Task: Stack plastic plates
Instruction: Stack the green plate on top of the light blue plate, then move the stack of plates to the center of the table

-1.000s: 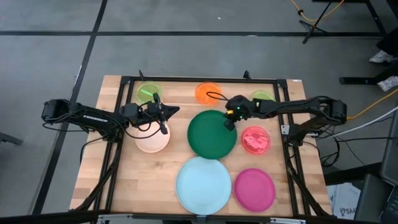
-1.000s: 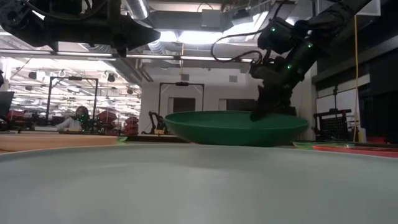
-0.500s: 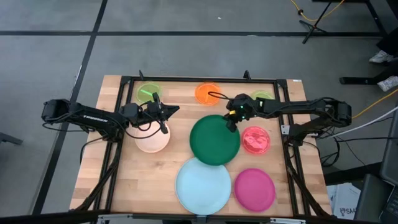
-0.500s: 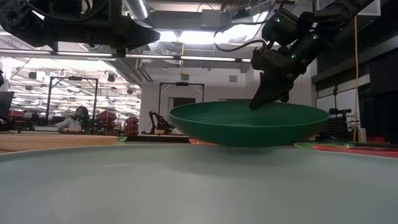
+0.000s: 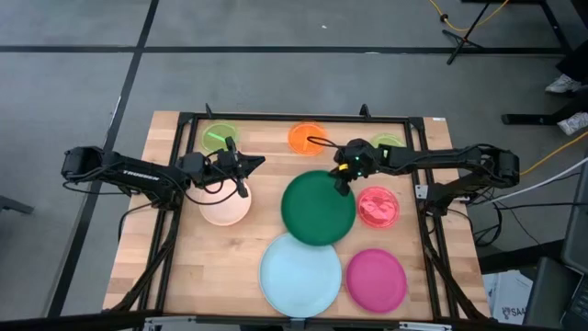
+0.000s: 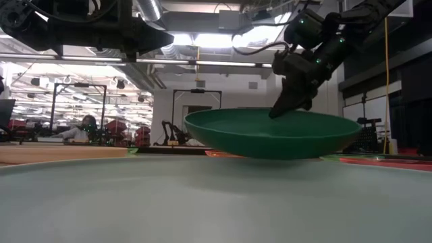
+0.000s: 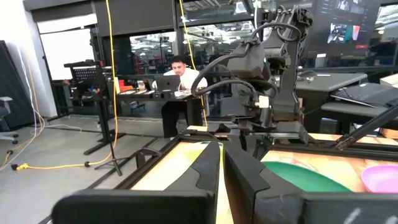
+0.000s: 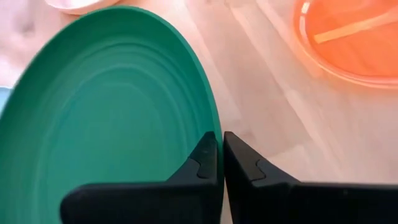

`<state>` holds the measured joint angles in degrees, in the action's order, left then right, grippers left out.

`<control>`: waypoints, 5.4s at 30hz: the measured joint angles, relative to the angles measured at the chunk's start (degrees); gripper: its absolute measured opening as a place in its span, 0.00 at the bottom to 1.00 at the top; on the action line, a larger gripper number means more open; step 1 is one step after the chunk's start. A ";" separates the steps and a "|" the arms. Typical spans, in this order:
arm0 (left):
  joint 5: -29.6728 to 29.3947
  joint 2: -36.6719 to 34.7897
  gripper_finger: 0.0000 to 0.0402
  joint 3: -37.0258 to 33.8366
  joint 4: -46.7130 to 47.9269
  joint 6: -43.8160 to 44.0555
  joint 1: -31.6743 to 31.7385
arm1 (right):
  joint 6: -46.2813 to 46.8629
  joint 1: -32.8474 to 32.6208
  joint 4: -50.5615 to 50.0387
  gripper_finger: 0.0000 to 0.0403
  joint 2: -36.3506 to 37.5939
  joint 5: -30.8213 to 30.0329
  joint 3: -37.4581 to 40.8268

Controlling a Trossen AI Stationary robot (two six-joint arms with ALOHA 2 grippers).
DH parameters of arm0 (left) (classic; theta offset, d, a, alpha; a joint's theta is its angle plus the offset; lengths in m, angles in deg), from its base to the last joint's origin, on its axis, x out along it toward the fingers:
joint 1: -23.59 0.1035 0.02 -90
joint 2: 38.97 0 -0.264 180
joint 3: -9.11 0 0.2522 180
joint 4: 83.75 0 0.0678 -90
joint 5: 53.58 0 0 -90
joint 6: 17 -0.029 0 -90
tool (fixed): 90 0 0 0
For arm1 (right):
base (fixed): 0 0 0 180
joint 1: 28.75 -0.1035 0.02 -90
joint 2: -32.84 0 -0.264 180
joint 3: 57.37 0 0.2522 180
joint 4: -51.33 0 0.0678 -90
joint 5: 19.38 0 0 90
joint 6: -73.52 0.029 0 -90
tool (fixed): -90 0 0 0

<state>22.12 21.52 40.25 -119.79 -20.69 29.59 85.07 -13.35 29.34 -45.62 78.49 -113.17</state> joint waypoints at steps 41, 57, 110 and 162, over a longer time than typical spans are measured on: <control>-0.02 -0.02 0.04 0.00 -0.22 0.04 -0.02 | 8.39 -19.27 16.69 0.00 -6.49 4.61 0.00; 0.00 -0.02 0.04 0.00 -0.37 0.04 -0.02 | 11.03 -20.79 25.85 0.00 -15.21 3.18 0.00; 0.00 -0.02 0.04 0.00 -0.35 0.02 0.00 | 12.66 -23.68 34.37 0.26 -21.14 2.27 -0.04; -0.04 -0.02 0.04 0.00 -0.38 0.20 0.00 | 30.23 -29.77 25.73 0.27 -11.58 4.32 12.75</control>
<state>22.07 21.50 40.25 -120.17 -20.49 29.59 115.30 -43.12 55.07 -57.20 82.82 -100.42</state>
